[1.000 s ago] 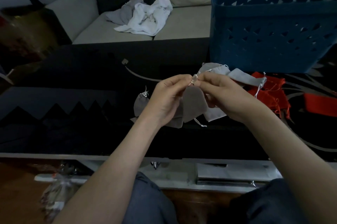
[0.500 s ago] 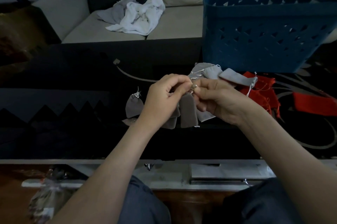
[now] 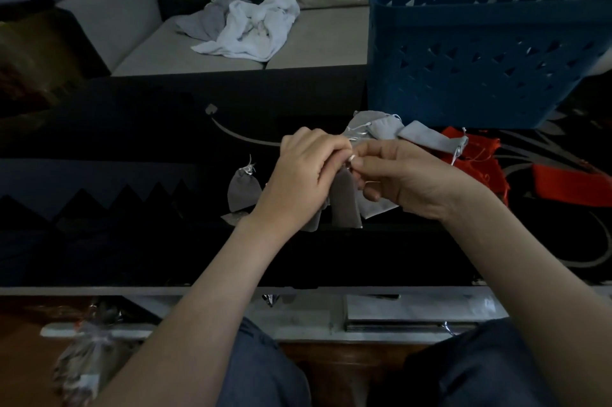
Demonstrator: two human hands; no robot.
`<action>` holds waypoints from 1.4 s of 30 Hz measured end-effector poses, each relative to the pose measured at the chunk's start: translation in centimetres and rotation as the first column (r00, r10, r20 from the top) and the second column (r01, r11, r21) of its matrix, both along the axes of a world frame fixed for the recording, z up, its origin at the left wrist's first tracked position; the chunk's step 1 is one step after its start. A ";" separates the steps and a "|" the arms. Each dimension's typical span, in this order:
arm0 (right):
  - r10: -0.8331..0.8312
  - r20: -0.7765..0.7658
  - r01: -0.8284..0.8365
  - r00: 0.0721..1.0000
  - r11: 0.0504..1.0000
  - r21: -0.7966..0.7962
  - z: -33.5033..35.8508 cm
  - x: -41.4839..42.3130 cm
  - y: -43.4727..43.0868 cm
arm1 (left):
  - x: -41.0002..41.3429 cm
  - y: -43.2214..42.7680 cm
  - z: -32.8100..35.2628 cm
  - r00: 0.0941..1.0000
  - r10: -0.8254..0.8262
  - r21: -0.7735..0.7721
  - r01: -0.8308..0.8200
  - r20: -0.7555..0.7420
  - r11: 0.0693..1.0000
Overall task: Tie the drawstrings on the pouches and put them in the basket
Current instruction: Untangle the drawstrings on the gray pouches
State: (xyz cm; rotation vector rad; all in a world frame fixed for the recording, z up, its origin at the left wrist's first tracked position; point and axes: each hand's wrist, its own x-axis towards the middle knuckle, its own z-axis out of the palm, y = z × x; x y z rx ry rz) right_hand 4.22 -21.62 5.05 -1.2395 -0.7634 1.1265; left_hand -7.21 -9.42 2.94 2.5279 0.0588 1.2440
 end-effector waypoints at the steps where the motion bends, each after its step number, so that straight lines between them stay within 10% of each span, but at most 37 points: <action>1: -0.005 0.033 0.006 0.999 1.000 -0.007 0.0 0.0 0.0 | 0.0 0.0 0.0 1.000 0.002 0.009 -0.002 -0.001 1.000; 9: -0.087 0.384 0.116 0.919 0.992 -0.052 0.2 -0.6 -0.2 | -0.2 -0.5 0.3 0.992 -0.046 -0.319 0.007 -0.115 0.948; 18: -0.159 0.875 0.245 0.458 0.968 0.048 -1.1 -0.5 0.5 | -0.1 -0.8 0.9 0.950 -0.071 -0.605 -0.135 -0.304 0.785; 29: -0.186 0.859 0.343 0.477 0.939 0.013 -0.9 -0.8 1.1 | 0.3 -0.9 0.5 0.934 0.079 -0.283 -0.185 -0.348 0.941; 42: -0.224 0.639 0.317 0.736 0.948 -0.034 -0.1 -1.1 0.7 | 0.5 -0.2 -0.3 0.965 0.126 -0.115 -0.155 -0.230 0.981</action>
